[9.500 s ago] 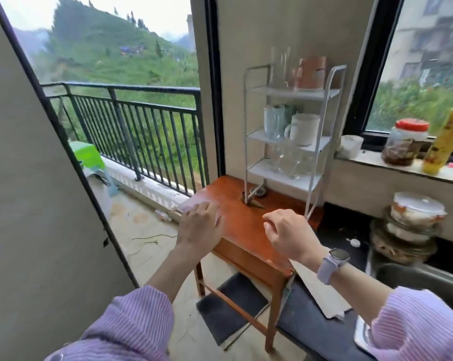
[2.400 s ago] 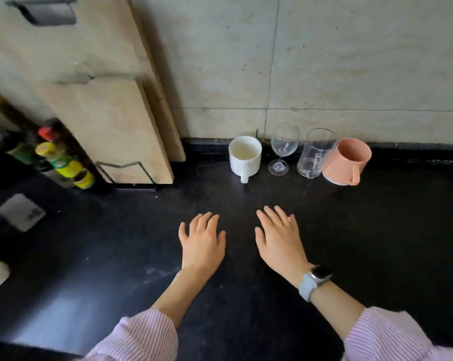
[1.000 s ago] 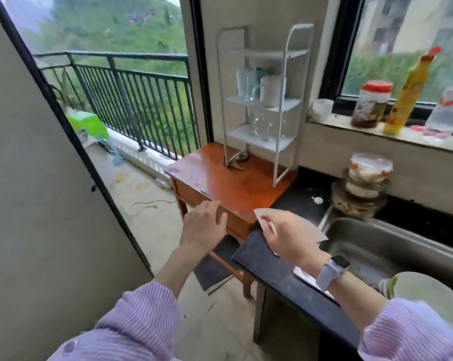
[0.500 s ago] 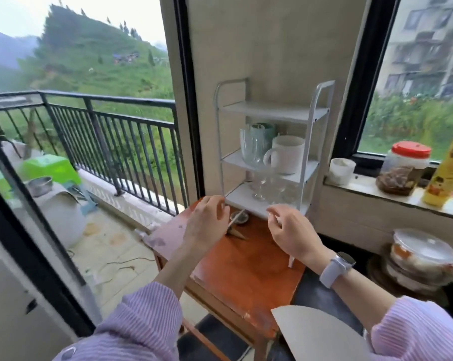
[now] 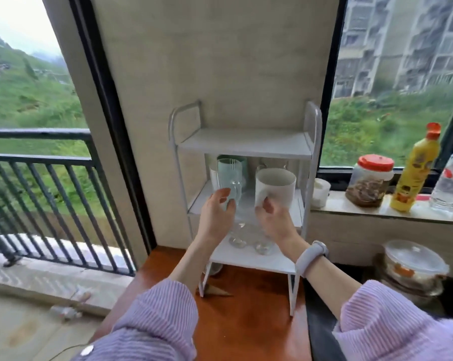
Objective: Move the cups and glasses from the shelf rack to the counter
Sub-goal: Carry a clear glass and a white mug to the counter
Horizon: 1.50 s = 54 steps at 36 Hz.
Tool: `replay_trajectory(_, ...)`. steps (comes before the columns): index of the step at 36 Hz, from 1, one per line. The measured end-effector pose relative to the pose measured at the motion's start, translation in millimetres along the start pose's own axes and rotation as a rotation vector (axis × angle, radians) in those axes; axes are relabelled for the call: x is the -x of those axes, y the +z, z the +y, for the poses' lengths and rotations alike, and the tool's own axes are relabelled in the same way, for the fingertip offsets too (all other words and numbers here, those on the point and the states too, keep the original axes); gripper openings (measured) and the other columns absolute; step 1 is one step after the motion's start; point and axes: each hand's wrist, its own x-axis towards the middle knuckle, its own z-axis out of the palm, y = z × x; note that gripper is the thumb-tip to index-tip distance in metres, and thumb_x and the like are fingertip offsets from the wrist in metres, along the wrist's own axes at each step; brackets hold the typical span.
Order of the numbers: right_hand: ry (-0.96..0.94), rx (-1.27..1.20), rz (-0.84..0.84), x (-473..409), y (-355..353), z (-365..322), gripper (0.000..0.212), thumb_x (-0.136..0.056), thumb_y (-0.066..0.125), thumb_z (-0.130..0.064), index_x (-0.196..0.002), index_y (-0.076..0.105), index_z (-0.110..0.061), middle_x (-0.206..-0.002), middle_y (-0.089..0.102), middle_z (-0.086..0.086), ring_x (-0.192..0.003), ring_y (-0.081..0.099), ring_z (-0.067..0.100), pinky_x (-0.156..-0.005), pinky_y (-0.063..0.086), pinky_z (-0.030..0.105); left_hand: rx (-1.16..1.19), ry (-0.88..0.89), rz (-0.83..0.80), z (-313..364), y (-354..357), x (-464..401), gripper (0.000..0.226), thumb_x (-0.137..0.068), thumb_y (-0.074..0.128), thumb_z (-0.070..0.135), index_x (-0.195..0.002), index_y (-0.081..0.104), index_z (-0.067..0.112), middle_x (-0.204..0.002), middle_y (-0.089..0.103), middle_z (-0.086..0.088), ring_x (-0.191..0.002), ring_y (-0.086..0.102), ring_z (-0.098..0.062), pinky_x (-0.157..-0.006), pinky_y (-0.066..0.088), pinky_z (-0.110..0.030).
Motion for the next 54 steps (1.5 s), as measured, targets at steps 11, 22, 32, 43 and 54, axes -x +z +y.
replay_trajectory(11,0.047,-0.19,0.032,-14.3,-6.1,13.0,0.009,-0.09,0.047,-0.012,-0.085,0.055,-0.012,-0.07,0.048,0.003,-0.067,0.048,0.015,-0.068,0.047,0.028,0.293,-0.045,-0.067,-3.0,30.4,-31.2,0.017,-0.093,0.051,0.023,-0.078,0.058,0.017,-0.075,0.065,0.001,-0.069,0.057,-0.01,-0.057,0.041,-0.008)
replay_trajectory(22,0.195,-0.172,0.09,-22.0,-23.5,15.6,0.017,-0.087,0.052,-0.018,-0.07,0.054,-0.016,-0.051,0.041,-0.002,-0.05,0.04,0.012,-0.053,0.043,0.026,0.254,-0.014,0.056,-10.6,23.0,-26.2,0.035,-0.095,0.045,0.031,-0.073,0.063,0.011,-0.052,0.047,0.004,-0.05,0.042,-0.012,-0.054,0.034,-0.027)
replay_trajectory(32,0.021,-0.103,0.179,4.0,-27.6,23.9,0.041,-0.089,0.051,-0.019,-0.049,0.04,-0.014,-0.037,0.039,-0.008,-0.035,0.036,0.006,-0.038,0.033,0.018,0.155,0.132,0.189,-17.2,14.0,8.6,0.027,-0.094,0.048,0.026,-0.075,0.057,0.008,-0.063,0.054,0.012,-0.057,0.053,0.004,-0.054,0.038,-0.006)
replay_trajectory(43,-0.098,-0.079,0.168,98.9,-25.4,53.2,0.047,-0.089,0.054,-0.018,-0.054,0.037,0.007,-0.049,0.035,0.01,-0.046,0.029,0.023,-0.044,0.025,0.03,0.169,0.115,0.222,-40.3,-3.6,103.1,0.027,-0.088,0.048,0.036,-0.066,0.056,0.023,-0.05,0.046,0.01,-0.048,0.039,-0.005,-0.048,0.032,-0.01)
replay_trajectory(54,0.118,-0.025,0.296,190.9,-70.5,117.6,0.038,-0.087,0.056,-0.009,-0.052,0.041,-0.007,-0.046,0.034,0.004,-0.043,0.03,0.014,-0.041,0.025,0.023,0.181,0.038,-0.038,-50.3,40.1,186.2,0.04,-0.085,0.047,0.038,-0.074,0.06,0.003,-0.051,0.043,0.008,-0.044,0.034,-0.008,-0.042,0.027,-0.014)
